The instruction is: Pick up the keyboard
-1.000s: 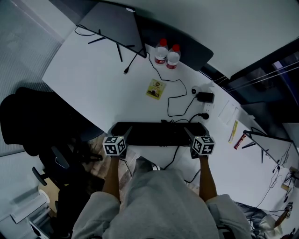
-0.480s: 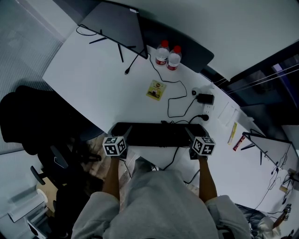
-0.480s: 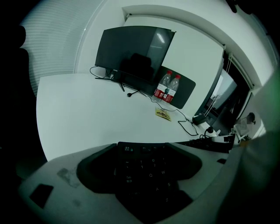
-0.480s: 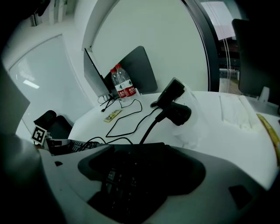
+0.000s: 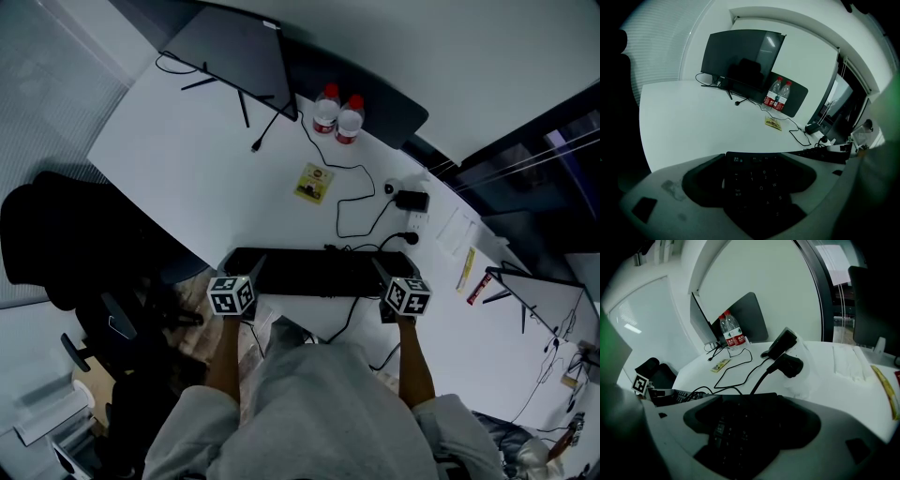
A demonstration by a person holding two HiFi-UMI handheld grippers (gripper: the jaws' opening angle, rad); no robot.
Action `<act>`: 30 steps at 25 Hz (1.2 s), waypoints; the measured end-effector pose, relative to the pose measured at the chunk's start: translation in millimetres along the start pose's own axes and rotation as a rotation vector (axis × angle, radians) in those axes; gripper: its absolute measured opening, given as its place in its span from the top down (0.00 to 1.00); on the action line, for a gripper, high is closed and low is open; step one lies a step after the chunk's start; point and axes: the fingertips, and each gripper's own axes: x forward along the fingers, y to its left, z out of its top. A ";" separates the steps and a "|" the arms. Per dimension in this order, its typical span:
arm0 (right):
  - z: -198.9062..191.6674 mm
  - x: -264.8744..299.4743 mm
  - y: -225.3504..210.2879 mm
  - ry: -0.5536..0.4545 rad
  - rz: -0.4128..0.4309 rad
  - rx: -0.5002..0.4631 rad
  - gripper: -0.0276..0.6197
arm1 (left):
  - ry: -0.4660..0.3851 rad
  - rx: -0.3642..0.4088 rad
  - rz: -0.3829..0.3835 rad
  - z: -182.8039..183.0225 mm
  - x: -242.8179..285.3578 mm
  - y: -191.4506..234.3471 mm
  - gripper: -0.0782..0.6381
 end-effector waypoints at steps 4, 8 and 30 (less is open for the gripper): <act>6.5 -7.1 0.1 -0.021 -0.004 -0.005 0.39 | -0.023 0.007 -0.009 6.6 -2.6 -5.2 0.45; 16.3 -17.0 1.2 -0.054 -0.008 -0.010 0.40 | -0.048 0.017 -0.018 17.3 -7.5 -12.0 0.45; 86.3 -114.8 28.7 -0.344 -0.002 -0.111 0.40 | -0.317 0.085 -0.077 94.9 -78.7 -66.0 0.45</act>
